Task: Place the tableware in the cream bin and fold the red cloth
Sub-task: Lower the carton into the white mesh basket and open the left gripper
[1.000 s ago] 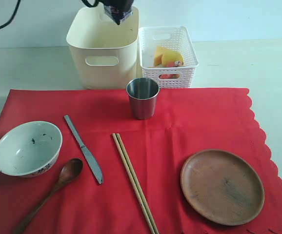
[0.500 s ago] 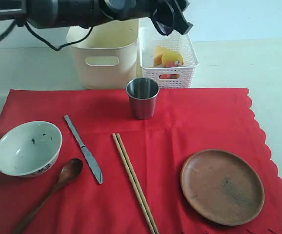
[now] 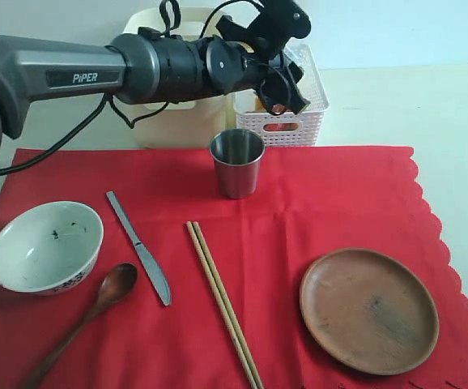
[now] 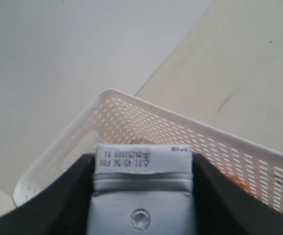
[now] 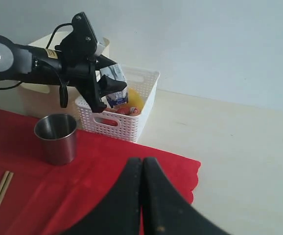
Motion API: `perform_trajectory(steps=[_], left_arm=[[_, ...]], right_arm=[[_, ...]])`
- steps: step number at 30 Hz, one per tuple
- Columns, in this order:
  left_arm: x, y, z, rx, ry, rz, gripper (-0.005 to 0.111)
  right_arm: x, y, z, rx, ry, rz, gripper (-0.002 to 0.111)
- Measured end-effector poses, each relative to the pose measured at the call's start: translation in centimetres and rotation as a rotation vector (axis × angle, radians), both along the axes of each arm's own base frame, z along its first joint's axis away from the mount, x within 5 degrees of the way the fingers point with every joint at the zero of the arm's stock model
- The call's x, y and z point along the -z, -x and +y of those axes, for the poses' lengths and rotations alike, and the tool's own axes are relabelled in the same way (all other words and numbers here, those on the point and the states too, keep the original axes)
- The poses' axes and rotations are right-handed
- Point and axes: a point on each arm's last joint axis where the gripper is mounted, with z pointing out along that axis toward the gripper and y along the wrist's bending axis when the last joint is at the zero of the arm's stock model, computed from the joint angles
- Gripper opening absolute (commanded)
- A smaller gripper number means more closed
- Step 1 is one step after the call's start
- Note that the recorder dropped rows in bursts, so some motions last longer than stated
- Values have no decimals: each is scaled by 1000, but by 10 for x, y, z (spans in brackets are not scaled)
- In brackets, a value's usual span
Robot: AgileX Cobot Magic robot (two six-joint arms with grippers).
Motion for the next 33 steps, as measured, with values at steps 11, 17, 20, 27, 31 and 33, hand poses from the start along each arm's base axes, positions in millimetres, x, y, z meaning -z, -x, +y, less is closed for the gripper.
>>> perform_trajectory(steps=[11, 17, 20, 27, 31, 33], left_arm=[[-24, -5, -4, 0, 36, -66, 67], [-31, -3, -3, 14, 26, -77, 67], [-55, 2, -1, 39, 26, -91, 66], [-102, 25, 6, 142, -14, -15, 66], [-125, 44, 14, 215, -59, 89, 66], [-128, 50, 18, 230, -90, 145, 66]], right_arm=[[0, 0, 0, 0, -1, -2, 0], [0, 0, 0, 0, -1, -2, 0], [0, 0, 0, 0, -1, -2, 0], [0, 0, 0, 0, -1, -2, 0], [0, 0, 0, 0, -1, -2, 0], [0, 0, 0, 0, -1, -2, 0]])
